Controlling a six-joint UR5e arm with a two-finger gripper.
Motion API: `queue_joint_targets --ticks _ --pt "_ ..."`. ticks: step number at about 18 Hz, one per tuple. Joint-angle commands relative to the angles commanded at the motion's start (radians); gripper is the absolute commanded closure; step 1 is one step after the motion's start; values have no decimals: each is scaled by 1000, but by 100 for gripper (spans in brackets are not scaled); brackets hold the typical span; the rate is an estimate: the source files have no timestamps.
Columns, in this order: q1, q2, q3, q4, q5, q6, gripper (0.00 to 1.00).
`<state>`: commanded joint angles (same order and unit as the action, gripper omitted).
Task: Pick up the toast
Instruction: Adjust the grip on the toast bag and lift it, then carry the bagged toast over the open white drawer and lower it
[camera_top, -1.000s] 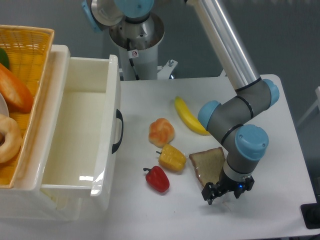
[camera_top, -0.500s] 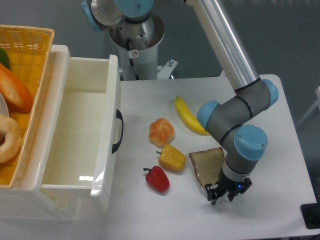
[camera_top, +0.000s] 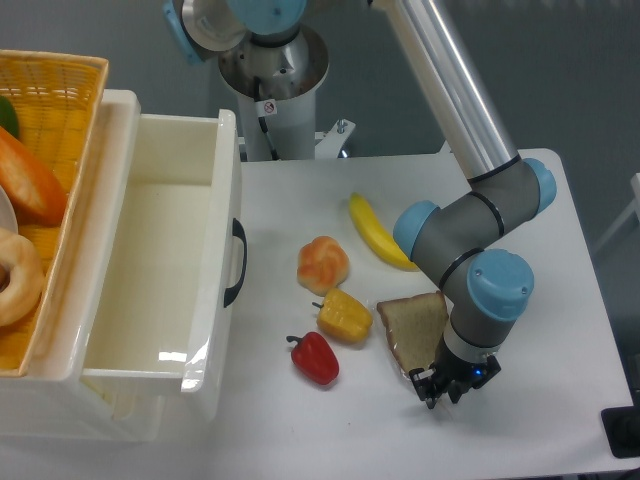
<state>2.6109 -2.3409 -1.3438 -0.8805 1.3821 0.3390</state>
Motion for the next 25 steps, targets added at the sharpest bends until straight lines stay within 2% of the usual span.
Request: queue_joint_targets --ticks 2,3,8,15,20,25 --pt "-6 0 0 0 0 0 95" --pt "-8 0 -2 0 0 0 100" --pt "-11 14 -2 -2 0 12 100" --pt "-8 106 -35 -9 0 98 100" --pt "-6 207 -43 -17 2 78 100" --pt "-8 345 -46 -98 -38 48 100"
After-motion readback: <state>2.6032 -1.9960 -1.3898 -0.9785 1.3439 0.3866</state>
